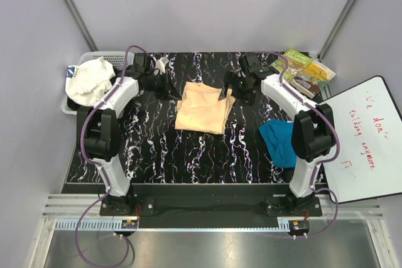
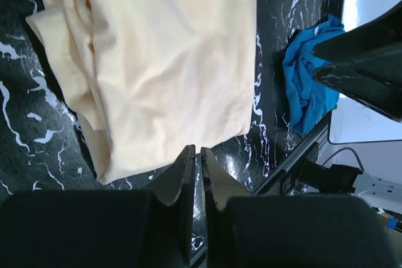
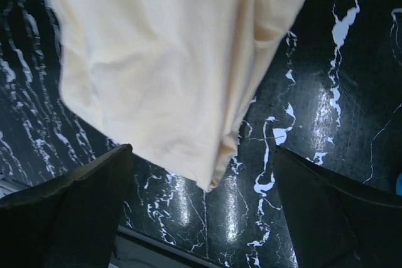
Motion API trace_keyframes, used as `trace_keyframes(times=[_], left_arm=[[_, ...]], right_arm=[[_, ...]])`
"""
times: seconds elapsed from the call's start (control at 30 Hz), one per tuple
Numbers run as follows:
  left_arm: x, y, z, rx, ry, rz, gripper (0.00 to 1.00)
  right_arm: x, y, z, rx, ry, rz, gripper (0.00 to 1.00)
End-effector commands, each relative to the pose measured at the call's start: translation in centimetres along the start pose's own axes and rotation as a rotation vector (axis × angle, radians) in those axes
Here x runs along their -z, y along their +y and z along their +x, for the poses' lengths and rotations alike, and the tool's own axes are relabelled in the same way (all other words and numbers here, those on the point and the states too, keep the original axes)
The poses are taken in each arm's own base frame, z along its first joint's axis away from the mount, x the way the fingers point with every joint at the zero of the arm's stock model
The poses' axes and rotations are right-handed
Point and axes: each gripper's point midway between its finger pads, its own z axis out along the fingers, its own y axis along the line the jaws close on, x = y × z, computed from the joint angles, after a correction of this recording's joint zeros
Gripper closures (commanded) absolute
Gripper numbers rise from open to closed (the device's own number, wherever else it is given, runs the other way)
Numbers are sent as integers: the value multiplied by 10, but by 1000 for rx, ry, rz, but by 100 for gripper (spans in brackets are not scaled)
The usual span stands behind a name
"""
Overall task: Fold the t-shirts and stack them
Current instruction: Put the neatly folded tshirt into the corner of the board with the right arm
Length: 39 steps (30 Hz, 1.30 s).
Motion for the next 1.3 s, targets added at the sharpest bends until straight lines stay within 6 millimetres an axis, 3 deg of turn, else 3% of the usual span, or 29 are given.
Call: trace_keyframes(times=[0.0,0.2,0.37,0.5,0.63,0.67,0.73,0.77,0.87,1.0,1.13,1.27], left_arm=[[-7,24,23,21,48,-50,91],[-6,29,32,26,62,-63,94],[-8,35,39,41,78,-76,96],[-11,40,46,52,95,-82,97],[-12,41,47,52,101,-82,98],[-12,40,47,53,102,-80,98],[-12,41,46,51,100,-80,98],[-12,40,45,49,99,-80,98],[-12,41,45,46,103,-84,98],[-16,44,46,53,117,-84,98],[-22,48,44,65,128,-81,99],[-26,49,40,68,130,-77,99]], right_arm=[[-39,-27,34,-78,99,53,0],[-71,-30,35,-92,145,48,0],[-83,-13,20,-110,144,-2,0],[-111,-14,27,-134,207,-20,3],[-130,-13,37,-147,277,-39,40],[-131,-13,41,-140,300,-47,62],[-134,-22,50,-140,331,-10,89],[-132,-27,52,-122,332,10,100],[-115,-43,56,-61,334,89,100],[-73,-58,58,31,318,169,100],[-33,-82,75,80,365,279,100],[7,-88,76,65,337,311,100]])
